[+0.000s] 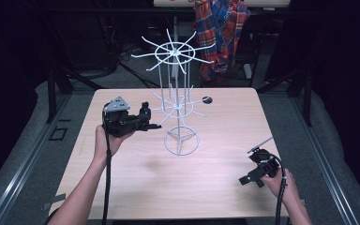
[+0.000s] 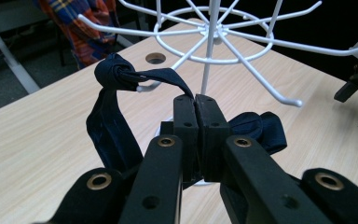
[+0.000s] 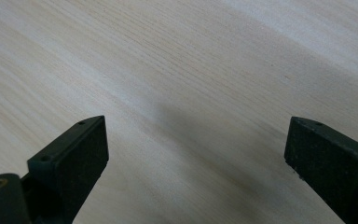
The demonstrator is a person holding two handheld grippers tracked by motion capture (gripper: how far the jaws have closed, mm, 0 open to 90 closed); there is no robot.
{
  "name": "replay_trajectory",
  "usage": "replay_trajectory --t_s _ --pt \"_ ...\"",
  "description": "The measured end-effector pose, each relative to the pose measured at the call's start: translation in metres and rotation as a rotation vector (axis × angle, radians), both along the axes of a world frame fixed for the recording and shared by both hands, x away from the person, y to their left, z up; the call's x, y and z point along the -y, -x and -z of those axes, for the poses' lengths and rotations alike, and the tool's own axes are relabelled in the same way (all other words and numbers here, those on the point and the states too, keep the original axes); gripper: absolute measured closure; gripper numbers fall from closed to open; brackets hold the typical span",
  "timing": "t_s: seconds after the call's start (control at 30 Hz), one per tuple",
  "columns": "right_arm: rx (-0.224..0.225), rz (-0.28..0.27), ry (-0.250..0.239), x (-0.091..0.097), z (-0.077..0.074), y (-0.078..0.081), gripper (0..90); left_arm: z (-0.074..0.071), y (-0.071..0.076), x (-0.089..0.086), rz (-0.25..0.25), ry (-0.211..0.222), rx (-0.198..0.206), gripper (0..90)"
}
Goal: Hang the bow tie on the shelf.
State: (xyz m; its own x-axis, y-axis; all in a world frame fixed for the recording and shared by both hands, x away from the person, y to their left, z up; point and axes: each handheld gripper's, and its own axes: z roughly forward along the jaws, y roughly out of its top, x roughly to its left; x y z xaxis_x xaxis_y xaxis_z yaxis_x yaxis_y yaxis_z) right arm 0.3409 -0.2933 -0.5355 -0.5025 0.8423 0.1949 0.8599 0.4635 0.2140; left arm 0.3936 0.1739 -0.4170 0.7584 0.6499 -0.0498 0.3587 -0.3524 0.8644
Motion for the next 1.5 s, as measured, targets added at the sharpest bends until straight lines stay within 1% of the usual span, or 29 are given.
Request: replay_trajectory --t_s 0.1,0.13,0.27,0.33,0.4,0.43,0.47,0.5,0.53,0.57,0.6,0.7,0.97,1.27,1.4,1.43,1.5 --pt "0.006 0.01 -0.006 -0.001 0.001 0.001 5.8 0.003 -0.001 0.0 0.001 -0.003 -0.006 88.2" --pt "0.02 0.032 -0.019 -0.002 0.002 0.002 5.8 0.004 -0.002 0.0 0.003 -0.005 -0.01 88.2" --pt "0.023 0.034 -0.018 -0.002 0.002 0.002 5.8 0.007 -0.003 0.002 0.007 -0.009 -0.017 88.2" --pt "0.024 0.038 -0.028 -0.002 0.002 0.002 5.8 0.008 -0.003 0.003 0.01 -0.009 -0.019 88.2" --pt "0.024 0.038 -0.029 -0.002 0.002 0.002 5.8 0.009 -0.003 0.004 0.013 -0.009 -0.019 88.2" --pt "0.018 0.027 -0.028 -0.002 0.002 0.001 5.8 0.009 -0.003 0.004 0.015 -0.012 -0.02 88.2" --pt "0.007 0.008 -0.012 -0.001 0.0 0.0 5.8 0.009 -0.003 0.005 0.017 -0.012 -0.017 88.2" --pt "0.021 0.032 -0.025 -0.002 0.002 0.002 5.8 0.009 -0.004 0.006 0.018 -0.013 -0.017 88.2" --pt "0.022 0.034 -0.024 -0.002 0.002 0.002 5.8 0.009 -0.004 0.007 0.02 -0.014 -0.017 88.2" --pt "0.003 0.0 -0.001 0.0 0.0 0.001 5.8 0.01 -0.005 0.009 0.026 -0.02 -0.016 88.2" --pt "0.003 0.0 -0.001 0.0 0.0 0.001 5.8 0.01 -0.005 0.009 0.026 -0.02 -0.016 88.2" --pt "0.012 0.022 -0.021 0.0 0.001 0.002 5.8 0.011 -0.006 0.012 0.031 -0.019 -0.017 88.2" --pt "0.009 0.017 -0.018 0.001 0.001 0.001 5.8 0.013 -0.009 0.014 0.039 -0.02 -0.024 88.2" --pt "0.011 0.019 -0.021 0.0 0.001 0.002 5.8 0.02 -0.013 0.014 0.037 -0.032 -0.063 88.2" --pt "0.009 0.017 -0.019 0.0 0.001 0.002 5.8 0.021 -0.014 0.014 0.038 -0.032 -0.066 88.2" --pt "0.008 0.016 -0.02 0.0 0.001 0.002 5.8 0.021 -0.015 0.015 0.036 -0.027 -0.067 88.2" --pt "0.009 0.017 -0.021 0.0 0.001 0.002 5.8 0.022 -0.016 0.017 0.043 -0.031 -0.065 88.2"
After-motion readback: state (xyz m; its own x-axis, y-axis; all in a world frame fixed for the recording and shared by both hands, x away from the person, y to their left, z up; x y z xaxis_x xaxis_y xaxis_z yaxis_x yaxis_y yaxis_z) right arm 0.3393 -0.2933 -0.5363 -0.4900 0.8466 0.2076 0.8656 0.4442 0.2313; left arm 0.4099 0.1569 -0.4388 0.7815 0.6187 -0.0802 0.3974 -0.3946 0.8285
